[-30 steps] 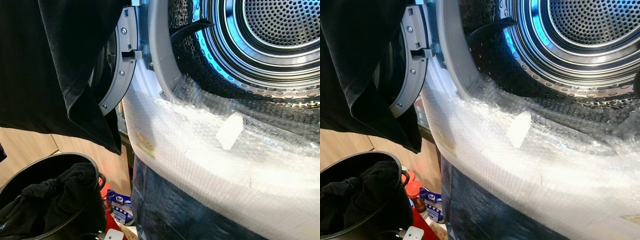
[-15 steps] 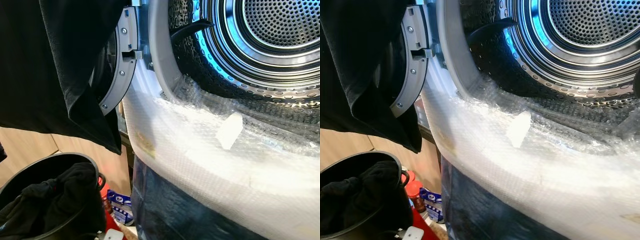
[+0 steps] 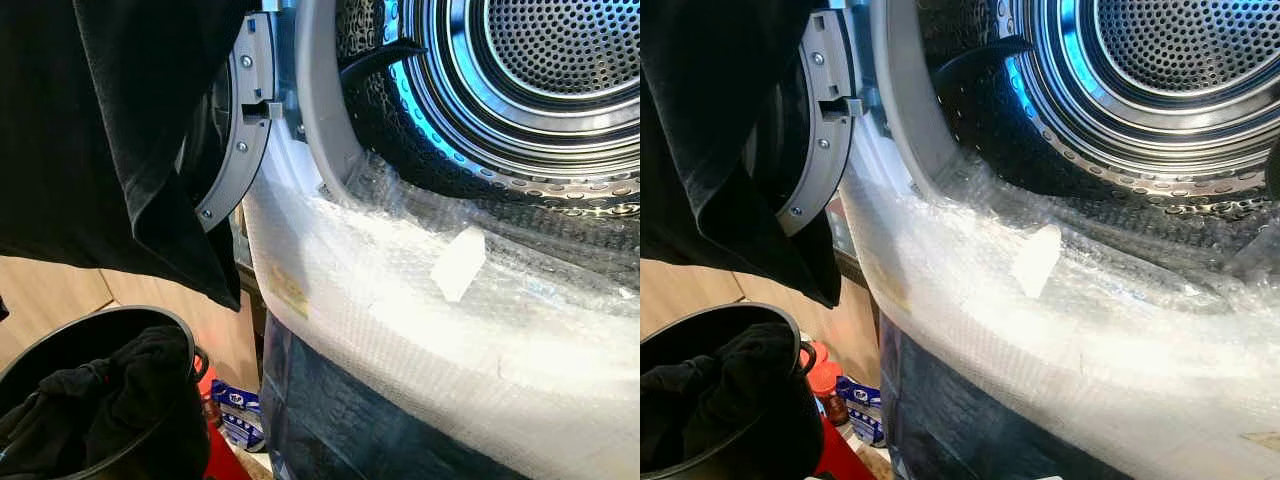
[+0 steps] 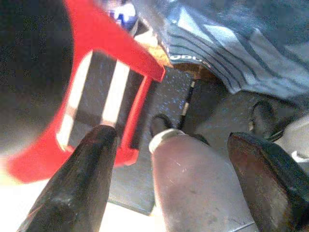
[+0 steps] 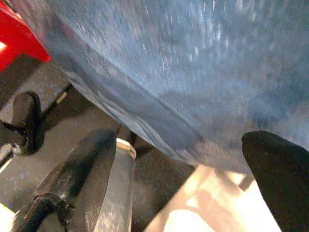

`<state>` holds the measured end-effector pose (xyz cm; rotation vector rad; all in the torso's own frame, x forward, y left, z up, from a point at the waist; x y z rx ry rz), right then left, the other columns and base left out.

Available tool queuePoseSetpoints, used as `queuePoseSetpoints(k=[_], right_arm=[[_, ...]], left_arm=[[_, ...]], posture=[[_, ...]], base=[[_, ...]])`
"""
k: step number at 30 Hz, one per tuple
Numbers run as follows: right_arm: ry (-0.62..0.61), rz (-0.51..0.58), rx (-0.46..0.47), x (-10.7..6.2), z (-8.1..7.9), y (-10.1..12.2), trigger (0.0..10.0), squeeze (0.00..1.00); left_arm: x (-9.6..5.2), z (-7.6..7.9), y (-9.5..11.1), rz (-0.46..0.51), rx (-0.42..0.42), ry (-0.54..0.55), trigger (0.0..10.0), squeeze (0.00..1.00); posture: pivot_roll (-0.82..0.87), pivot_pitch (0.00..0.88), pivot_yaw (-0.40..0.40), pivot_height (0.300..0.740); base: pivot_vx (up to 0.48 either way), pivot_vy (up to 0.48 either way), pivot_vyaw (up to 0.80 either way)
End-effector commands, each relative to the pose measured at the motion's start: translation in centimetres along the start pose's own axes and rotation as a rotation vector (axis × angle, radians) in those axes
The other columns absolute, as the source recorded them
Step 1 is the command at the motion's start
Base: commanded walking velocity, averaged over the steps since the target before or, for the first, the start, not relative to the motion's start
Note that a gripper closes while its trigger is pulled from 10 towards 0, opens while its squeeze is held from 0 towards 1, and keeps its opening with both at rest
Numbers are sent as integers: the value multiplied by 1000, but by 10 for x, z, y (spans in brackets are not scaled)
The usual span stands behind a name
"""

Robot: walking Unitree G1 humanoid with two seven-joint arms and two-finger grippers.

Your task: Clothes washing

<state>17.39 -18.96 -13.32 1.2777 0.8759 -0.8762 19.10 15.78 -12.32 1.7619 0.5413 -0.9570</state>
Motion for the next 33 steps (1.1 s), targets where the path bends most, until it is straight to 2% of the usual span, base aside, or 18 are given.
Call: queuePoseSetpoints(k=[1,5,7,13,14,15,17,21,25,28,29,32,33], right_arm=[[-29,-57,20,-1,6,-13,10000,0],[-13,-92,-9,-1,1,-21,10000,0],[-2,-127,-18,-2,-2,-31,10000,0],[-1,-133,-16,-2,-3,-33,10000,0],[47,-108,-59,-3,-7,-34,10000,0],[47,-108,-59,-3,-7,-34,10000,0],[77,-114,-85,-4,-7,-39,10000,0],[62,-136,-70,-5,1,-48,10000,0],[63,-139,-71,-6,1,-50,10000,0],[70,-135,-71,-6,0,-49,10000,0],[74,-134,-71,-5,-1,-48,10000,0],[81,-138,-80,-5,-2,-48,10000,0],[87,-142,-88,-5,-4,-49,10000,0]], left_arm=[[1,2,15,72,94,-35,10000,0],[0,5,26,140,133,-79,10000,0],[-4,7,36,226,204,-125,10000,0],[-5,7,37,240,216,-134,10000,0],[-7,-1,34,257,119,-72,10000,0],[-7,-1,34,257,119,-72,10000,0],[-9,-13,24,236,-5,17,10000,0],[-10,-14,24,253,-68,37,10000,0],[-14,-22,43,356,-41,86,10000,0],[-28,-27,87,554,85,122,10000,0],[-36,-26,101,620,110,120,10000,0],[-53,-16,121,715,173,79,10000,0],[-61,-4,127,743,234,25,10000,0]], posture=[[58,0,-39,740],[63,0,-36,740],[64,0,-31,740],[64,0,-31,740],[69,0,-29,740],[69,0,-29,740],[54,0,-25,740],[60,0,-24,740],[60,0,-25,740],[65,0,-21,740],[68,0,-18,740],[72,0,-18,740],[82,0,-18,740]], base=[[0,0,0],[0,0,0],[0,0,0],[0,0,0],[0,0,0],[0,0,0],[0,0,0],[0,0,0],[0,0,0],[0,0,0],[0,0,0],[0,0,0],[0,0,0]])
Point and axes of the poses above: a point about 5 cm out from each wrist's last joint towards the gripper, its own x axis pointing out of the wrist towards the gripper, its own y axis along the axis of the wrist's last joint, z = x × y, the point moved 4 cm from there along x, pointing out of the wrist towards the gripper, and after that the axes turned 3 degrees about x, right-handed, at the moved point
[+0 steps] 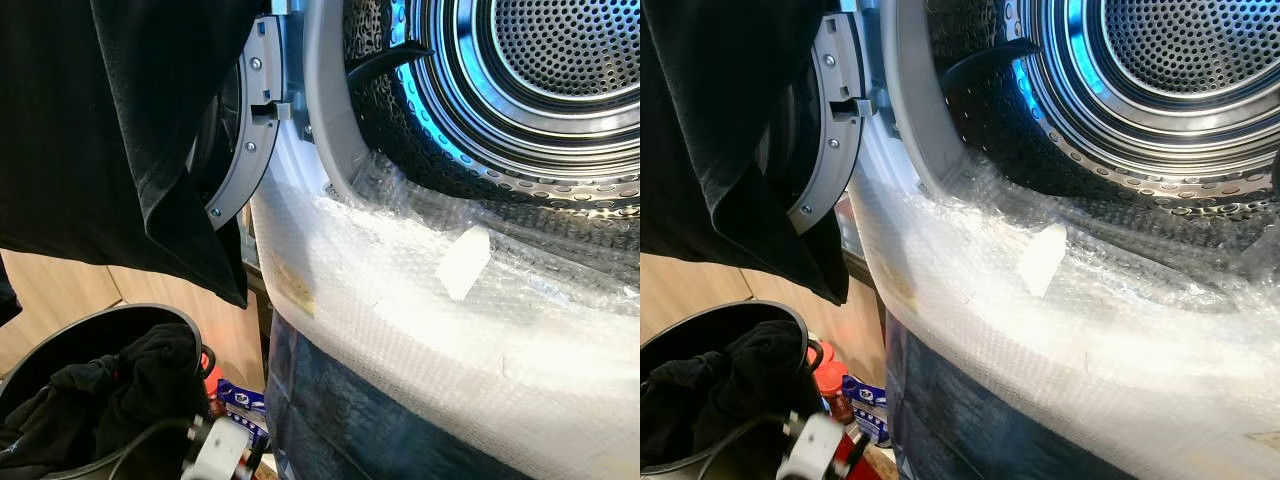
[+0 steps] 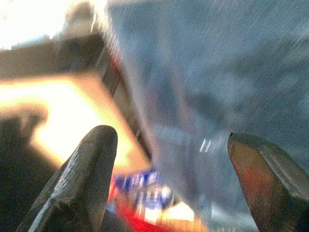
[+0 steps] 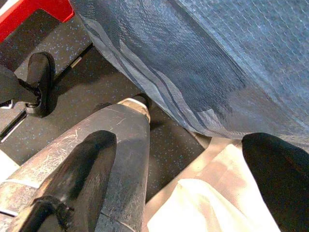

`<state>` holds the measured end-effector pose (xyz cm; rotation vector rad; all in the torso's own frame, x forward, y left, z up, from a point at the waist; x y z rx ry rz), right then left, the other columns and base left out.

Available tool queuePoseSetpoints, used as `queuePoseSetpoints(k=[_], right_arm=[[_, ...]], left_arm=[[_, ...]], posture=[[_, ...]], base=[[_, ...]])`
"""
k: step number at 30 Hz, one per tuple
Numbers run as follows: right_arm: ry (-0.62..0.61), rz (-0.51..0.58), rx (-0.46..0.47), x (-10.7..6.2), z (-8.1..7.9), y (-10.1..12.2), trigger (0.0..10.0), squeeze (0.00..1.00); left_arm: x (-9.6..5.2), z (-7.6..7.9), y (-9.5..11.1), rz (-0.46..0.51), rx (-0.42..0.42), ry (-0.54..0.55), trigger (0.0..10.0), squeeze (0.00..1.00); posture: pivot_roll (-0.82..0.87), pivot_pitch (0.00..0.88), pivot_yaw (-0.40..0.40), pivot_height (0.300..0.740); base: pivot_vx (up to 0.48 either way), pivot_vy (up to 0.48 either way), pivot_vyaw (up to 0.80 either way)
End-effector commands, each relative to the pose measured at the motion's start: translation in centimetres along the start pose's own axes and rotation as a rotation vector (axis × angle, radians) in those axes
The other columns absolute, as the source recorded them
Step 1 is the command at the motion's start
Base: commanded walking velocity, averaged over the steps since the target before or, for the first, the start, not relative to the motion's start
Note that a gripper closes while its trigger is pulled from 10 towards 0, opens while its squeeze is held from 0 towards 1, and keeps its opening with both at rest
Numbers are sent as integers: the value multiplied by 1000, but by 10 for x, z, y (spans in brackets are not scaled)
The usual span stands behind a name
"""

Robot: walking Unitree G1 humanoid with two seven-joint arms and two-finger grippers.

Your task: Clothes washing

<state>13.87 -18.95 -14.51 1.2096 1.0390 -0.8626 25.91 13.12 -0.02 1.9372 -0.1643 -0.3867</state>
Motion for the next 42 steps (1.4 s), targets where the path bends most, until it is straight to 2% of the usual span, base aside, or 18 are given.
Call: queuePoseSetpoints(k=[1,4,6,8,9,11,14,18,24,25,27,28,29,31,32,33,38,42], right_arm=[[12,-43,-14,0,-4,-13,10000,0],[18,-48,-39,0,-6,-14,10000,0],[20,-49,-37,0,-5,-14,10000,0],[21,-48,-39,0,-6,-13,10000,0],[23,-51,-47,0,-7,-13,10000,0],[28,-52,-61,0,-8,-11,10000,0],[30,-44,-60,1,-10,-7,10000,0],[28,-38,-49,1,-11,-6,10000,0],[27,-42,-38,1,-13,-8,10000,0],[28,-43,-37,1,-14,-9,10000,0],[27,-46,-46,1,-14,-11,10000,0],[31,-51,-56,1,-14,-12,10000,0],[36,-55,-67,1,-15,-13,10000,0],[41,-61,-81,1,-16,-14,10000,0],[41,-61,-81,1,-16,-14,10000,0],[44,-63,-96,1,-18,-15,10000,0],[44,-64,-101,1,-18,-16,10000,0],[44,-64,-102,1,-18,-16,10000,0]], left_arm=[[-8,24,4,-12,49,-149,10000,0],[-17,39,9,-25,108,-267,10000,0],[-15,34,23,6,110,-244,10000,0],[-3,21,40,39,194,-199,10000,0],[11,10,45,42,322,-184,10000,0],[32,1,48,38,446,-190,10000,0],[49,15,43,37,626,-307,10000,0],[62,19,33,-10,663,-326,10000,0],[75,21,45,20,604,-297,10000,0],[76,26,57,48,516,-301,10000,0],[72,41,73,33,261,-361,10000,0],[63,58,80,-11,121,-451,10000,0],[50,74,87,-36,37,-543,10000,0],[32,91,98,-42,-41,-639,10000,0],[32,91,98,-42,-41,-639,10000,0],[18,99,110,-19,-118,-680,10000,0],[11,101,116,-18,-157,-705,10000,0],[2,98,121,-66,-180,-727,10000,0]], posture=[[82,0,-18,740],[84,0,-19,740],[93,0,-25,740],[104,0,-36,740],[113,0,-40,740],[106,0,-40,740],[97,0,-38,740],[67,0,-24,740],[39,0,-12,740],[40,0,-12,740],[47,0,-12,740],[53,0,-13,740],[70,0,-11,740],[70,0,-11,740],[70,0,-11,740],[77,0,-4,740],[77,0,-4,740],[77,0,-4,740]], base=[[0,0,0],[0,0,0],[0,0,0],[0,0,0],[0,0,0],[0,0,0],[0,0,0],[0,0,0],[0,0,0],[0,0,0],[0,0,0],[0,0,0],[0,0,0],[0,0,0],[0,0,0],[0,0,0],[0,0,0],[0,0,0]])
Point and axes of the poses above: a point about 5 cm out from each wrist's last joint towards the gripper, its own x axis pointing out of the wrist towards the gripper, its own y axis along the axis of the wrist's last joint, z = x × y, the point moved 4 cm from there along x, pointing out of the wrist towards the gripper, and after that the axes turned 3 degrees about x, right-handed, at the moved point
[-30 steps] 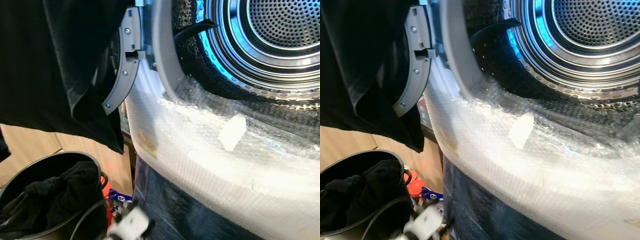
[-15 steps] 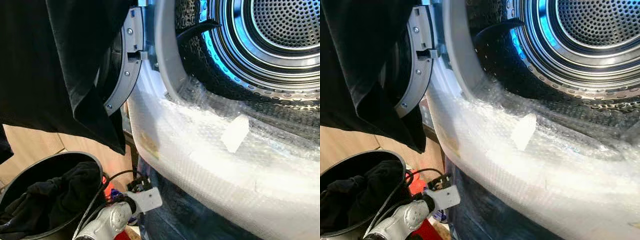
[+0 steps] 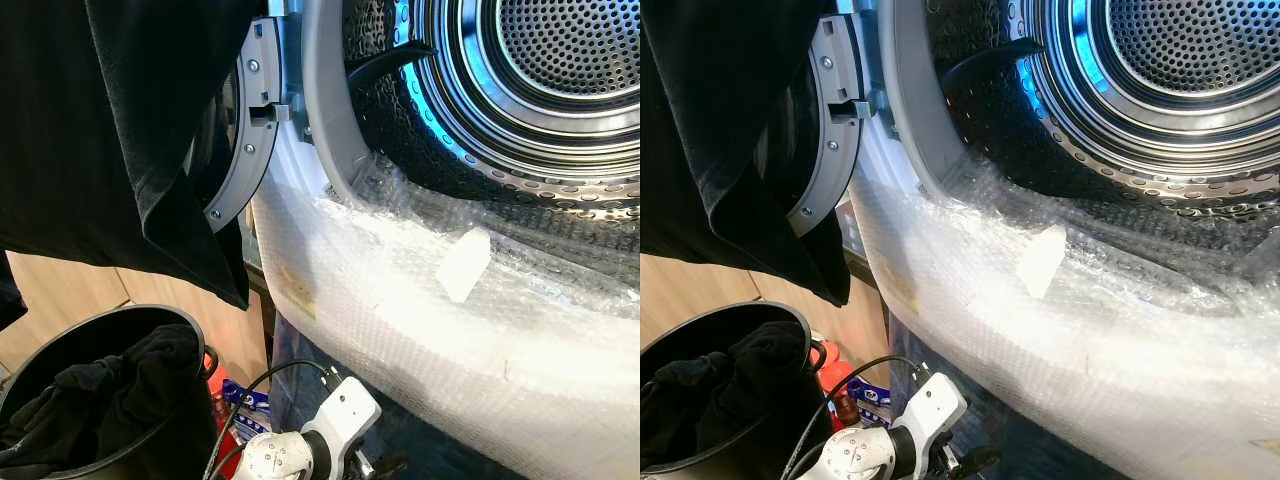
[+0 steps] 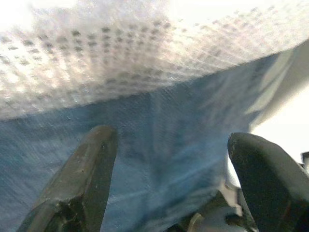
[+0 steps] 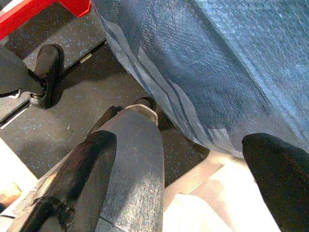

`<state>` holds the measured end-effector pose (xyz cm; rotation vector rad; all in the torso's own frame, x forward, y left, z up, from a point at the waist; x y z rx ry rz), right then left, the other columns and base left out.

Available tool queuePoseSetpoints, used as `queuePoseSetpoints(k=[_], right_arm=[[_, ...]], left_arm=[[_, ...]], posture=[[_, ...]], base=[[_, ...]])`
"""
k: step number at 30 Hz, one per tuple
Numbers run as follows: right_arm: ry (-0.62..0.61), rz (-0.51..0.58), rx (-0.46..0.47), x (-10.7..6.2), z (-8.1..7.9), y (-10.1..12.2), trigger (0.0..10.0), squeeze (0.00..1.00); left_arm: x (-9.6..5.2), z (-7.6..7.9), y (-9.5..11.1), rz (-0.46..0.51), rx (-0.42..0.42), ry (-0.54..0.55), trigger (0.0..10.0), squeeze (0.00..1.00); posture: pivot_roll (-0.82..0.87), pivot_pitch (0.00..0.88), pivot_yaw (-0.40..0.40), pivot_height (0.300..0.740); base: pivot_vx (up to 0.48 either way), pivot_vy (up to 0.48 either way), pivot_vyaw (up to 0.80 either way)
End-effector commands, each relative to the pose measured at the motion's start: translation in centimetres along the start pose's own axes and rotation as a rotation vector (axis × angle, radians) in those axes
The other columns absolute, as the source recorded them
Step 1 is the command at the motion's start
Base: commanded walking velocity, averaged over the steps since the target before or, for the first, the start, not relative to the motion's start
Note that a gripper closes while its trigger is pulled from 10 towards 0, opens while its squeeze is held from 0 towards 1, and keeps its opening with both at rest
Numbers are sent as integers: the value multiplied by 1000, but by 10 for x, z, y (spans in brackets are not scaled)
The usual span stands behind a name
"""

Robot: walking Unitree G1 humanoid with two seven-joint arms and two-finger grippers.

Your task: Clothes washing

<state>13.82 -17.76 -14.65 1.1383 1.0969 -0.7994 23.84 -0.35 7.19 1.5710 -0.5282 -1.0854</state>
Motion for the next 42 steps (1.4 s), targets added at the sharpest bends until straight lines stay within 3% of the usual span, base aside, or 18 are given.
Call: queuePoseSetpoints(k=[1,6,7,8,9,10,14,18,21,24,25,26,27,30,32,35,42], right_arm=[[21,-51,-7,0,-8,-16,10000,0],[21,-51,-8,0,-8,-16,10000,0],[30,-38,-26,1,-11,-10,10000,0],[36,-30,-36,1,-13,-5,10000,0],[36,-30,-36,1,-13,-5,10000,0],[42,-27,-46,1,-15,-3,10000,0],[40,-38,-47,1,-14,-8,10000,0],[39,-44,-47,1,-13,-10,10000,0],[37,-47,-47,1,-12,-11,10000,0],[32,-47,-37,1,-11,-12,10000,0],[29,-46,-30,1,-10,-12,10000,0],[29,-46,-30,1,-10,-12,10000,0],[23,-47,-25,0,-8,-12,10000,0],[22,-49,-26,0,-7,-13,10000,0],[20,-51,-26,0,-6,-13,10000,0],[9,-51,-15,0,-4,-14,10000,0],[-11,-51,14,-1,2,-16,10000,0]], left_arm=[[-5,2,4,-12,-22,-11,10000,0],[-8,4,5,-26,-34,-15,10000,0],[-37,-30,18,-95,42,163,10000,0],[-68,-59,26,-141,61,357,10000,0],[-68,-59,26,-141,61,357,10000,0],[-112,-93,26,-206,79,636,10000,0],[-123,-108,20,-216,89,746,10000,0],[-120,-108,32,-152,68,754,10000,0],[-119,-105,31,-164,55,747,10000,0],[-128,-108,22,-200,24,799,10000,0],[-142,-115,18,-219,5,884,10000,0],[-142,-115,18,-219,5,884,10000,0],[-181,-136,8,-258,-34,1101,10000,0],[-192,-140,5,-271,-46,1163,10000,0],[-219,-151,-2,-276,-81,1292,10000,0],[-246,-157,-9,-253,-135,1416,10000,0],[-284,-162,-18,-172,-129,1587,10000,0]], posture=[[77,0,-4,740],[77,0,-4,740],[129,0,6,740],[125,0,10,740],[125,0,10,740],[130,0,10,740],[130,0,4,740],[131,0,0,740],[131,0,0,740],[121,0,10,740],[122,0,9,740],[122,0,9,740],[134,0,4,740],[134,0,4,740],[144,0,-4,740],[142,0,-1,740],[145,0,-5,740]], base=[[0,0,0],[0,0,0],[0,0,0],[0,0,0],[0,0,0],[0,0,0],[0,0,0],[0,0,0],[0,0,0],[0,0,0],[0,0,0],[0,0,0],[0,0,0],[0,0,0],[0,0,0],[0,0,0],[0,0,0]])
Point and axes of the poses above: a point about 5 cm out from each wrist's last joint towards the gripper, its own x axis pointing out of the wrist towards the gripper, its own y axis along the axis of the wrist's last joint, z = x × y, the point moved 4 cm from there along x, pointing out of the wrist towards the gripper, and after that the axes turned 3 degrees about x, right-handed, at the moved point
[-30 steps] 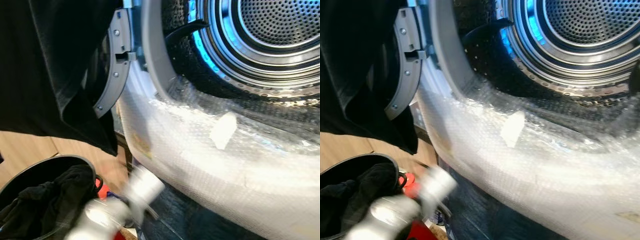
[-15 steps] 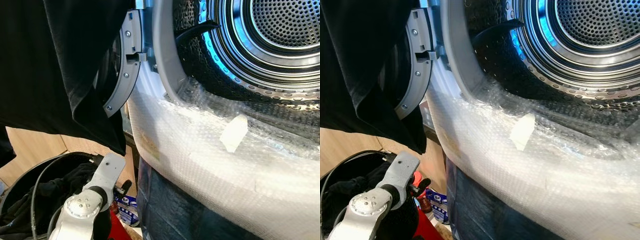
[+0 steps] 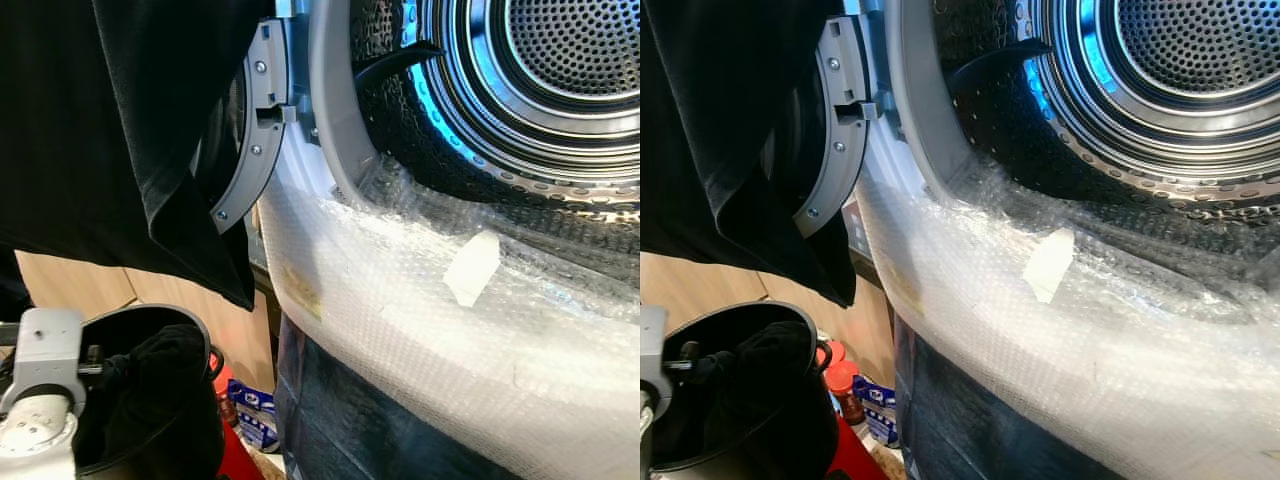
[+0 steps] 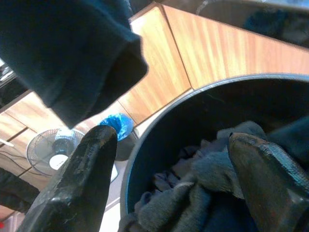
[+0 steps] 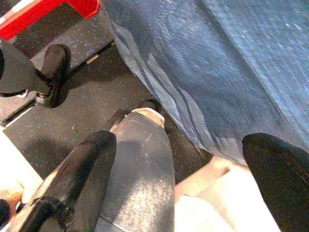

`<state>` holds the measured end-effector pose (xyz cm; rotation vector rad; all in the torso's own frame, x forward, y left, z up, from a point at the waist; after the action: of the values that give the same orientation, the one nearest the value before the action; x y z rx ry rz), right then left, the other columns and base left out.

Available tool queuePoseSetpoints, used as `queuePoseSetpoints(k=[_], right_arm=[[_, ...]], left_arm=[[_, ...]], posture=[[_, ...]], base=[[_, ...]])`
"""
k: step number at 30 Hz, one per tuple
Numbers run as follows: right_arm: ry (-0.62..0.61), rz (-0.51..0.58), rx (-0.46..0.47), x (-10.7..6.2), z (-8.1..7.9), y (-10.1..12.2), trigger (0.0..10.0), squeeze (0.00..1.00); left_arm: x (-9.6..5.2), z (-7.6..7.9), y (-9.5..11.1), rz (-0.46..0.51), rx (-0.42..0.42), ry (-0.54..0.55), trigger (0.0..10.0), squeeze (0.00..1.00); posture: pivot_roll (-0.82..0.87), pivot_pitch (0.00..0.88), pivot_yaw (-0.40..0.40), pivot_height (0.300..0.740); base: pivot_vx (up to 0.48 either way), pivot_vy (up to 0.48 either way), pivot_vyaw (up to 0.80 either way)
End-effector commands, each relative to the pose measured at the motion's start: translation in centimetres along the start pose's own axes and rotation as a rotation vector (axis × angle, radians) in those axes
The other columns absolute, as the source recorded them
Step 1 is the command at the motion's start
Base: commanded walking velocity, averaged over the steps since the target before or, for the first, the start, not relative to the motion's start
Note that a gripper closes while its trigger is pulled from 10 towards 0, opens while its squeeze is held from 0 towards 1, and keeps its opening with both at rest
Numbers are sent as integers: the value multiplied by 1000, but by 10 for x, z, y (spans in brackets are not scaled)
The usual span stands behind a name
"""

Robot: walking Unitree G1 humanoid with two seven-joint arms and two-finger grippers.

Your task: Clothes washing

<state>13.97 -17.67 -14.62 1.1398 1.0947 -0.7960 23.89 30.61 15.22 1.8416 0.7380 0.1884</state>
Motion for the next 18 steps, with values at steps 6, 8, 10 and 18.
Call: queuePoseSetpoints(k=[6,8,10,18], right_arm=[[-19,-57,15,-1,6,-19,10000,0],[-20,-58,13,-2,7,-20,10000,0],[-22,-60,8,-2,9,-21,10000,0],[-11,-41,-14,-2,7,-15,10000,0]], left_arm=[[1,-18,-16,-6,-60,47,10000,0],[-3,-23,-41,-95,-160,70,10000,0],[-3,-26,-54,-134,-224,89,10000,0],[-4,4,-58,-43,-150,-98,10000,0]], posture=[[149,0,-13,740],[149,0,-16,740],[150,0,-20,740],[150,0,-24,740]], base=[[0,0,0],[0,0,0],[0,0,0],[0,0,0]])
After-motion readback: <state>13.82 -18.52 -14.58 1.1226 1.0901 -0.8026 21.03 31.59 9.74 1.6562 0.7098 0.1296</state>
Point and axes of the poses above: a point about 5 cm out from each wrist's last joint towards the gripper, its own x axis pointing out of the wrist towards the gripper, its own y axis along the axis of the wrist's last joint, z = x × y, the point moved 4 cm from there along x, pointing out of the wrist towards the gripper, and after that the axes turned 3 degrees about x, right-handed, at the moved point
